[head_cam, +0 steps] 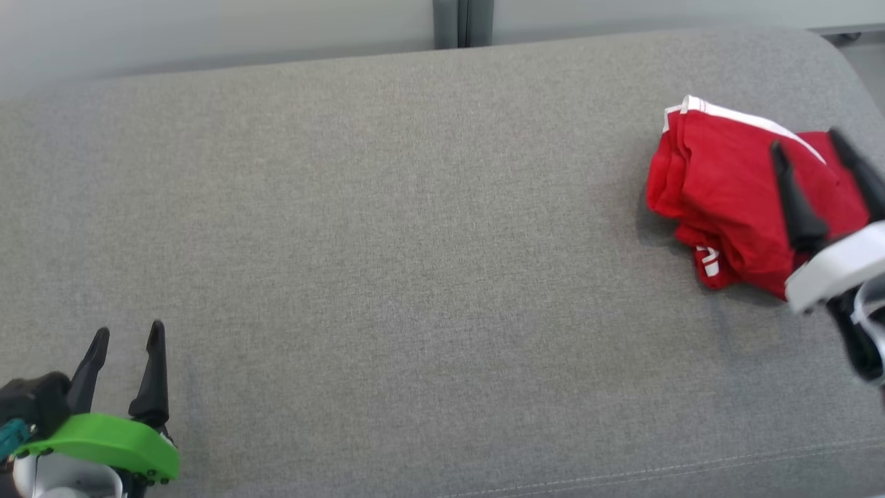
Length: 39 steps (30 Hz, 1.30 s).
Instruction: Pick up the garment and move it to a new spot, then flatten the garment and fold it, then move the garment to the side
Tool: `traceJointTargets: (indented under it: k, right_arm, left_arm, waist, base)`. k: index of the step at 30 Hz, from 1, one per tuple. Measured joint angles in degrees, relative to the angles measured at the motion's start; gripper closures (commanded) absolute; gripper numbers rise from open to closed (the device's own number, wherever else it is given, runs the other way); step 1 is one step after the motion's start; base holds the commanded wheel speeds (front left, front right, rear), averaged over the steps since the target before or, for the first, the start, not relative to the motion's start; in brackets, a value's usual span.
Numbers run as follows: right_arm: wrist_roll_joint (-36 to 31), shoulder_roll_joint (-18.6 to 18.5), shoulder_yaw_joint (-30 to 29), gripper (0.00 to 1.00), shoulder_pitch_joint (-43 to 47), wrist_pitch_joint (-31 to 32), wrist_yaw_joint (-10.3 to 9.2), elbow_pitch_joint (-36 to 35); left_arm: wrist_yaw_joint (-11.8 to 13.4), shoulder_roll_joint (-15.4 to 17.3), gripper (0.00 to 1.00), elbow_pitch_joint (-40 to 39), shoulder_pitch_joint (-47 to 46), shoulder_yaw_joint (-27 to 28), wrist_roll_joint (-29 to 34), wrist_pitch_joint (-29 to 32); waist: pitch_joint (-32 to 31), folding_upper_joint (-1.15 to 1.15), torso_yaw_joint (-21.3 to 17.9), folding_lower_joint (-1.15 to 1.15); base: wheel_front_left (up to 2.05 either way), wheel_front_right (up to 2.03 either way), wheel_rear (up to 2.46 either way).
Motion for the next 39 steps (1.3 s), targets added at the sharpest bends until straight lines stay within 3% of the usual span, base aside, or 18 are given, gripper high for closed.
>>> traceJointTargets:
  k: [9, 15, 16, 23, 39]
  right_arm:
    - [-1.52, 5.47, -2.27, 0.0, 11.94, -4.79, -0.01, 4.06]
    - [-5.03, 8.03, -4.01, 0.0, 15.43, -5.1, -0.01, 5.8]
    - [-5.1, 8.42, -4.13, 1.0, 15.95, -5.08, 0.0, 6.13]
    - [-4.44, 13.27, -2.59, 1.0, 18.83, -4.92, 0.19, 8.4]
    - [4.68, 15.57, -6.5, 1.0, 18.86, -2.36, 2.05, 8.13]
  left_arm:
    - [0.08, -3.39, 0.0, 0.53, 2.54, 0.1, 1.34, 0.0]
    - [0.24, -3.57, 0.0, 0.6, 3.64, 1.32, 3.78, 0.0]
    - [0.23, -3.65, 1.0, 0.76, 3.74, 1.54, 4.03, 0.01]
    - [0.18, -6.67, 1.0, 3.23, 4.92, 0.26, 3.37, 0.34]
    - [-1.38, -8.67, 1.0, 3.14, 4.92, 2.8, -4.56, 3.04]
  waist:
    - [-4.43, 0.0, 0.45, 0.0]
    - [-6.09, 0.0, 1.94, 0.0]
    - [-6.33, 0.0, 2.19, 0.0]
    - [-6.39, 0.0, 2.21, 0.0]
    - [-6.84, 0.0, 2.23, 0.0]
  base:
    - [0.0, 0.0, 0.0]
    - [0.0, 0.0, 0.0]
    - [0.0, 0.0, 0.0]
    - [0.0, 0.0, 0.0]
    - [0.0, 0.0, 0.0]
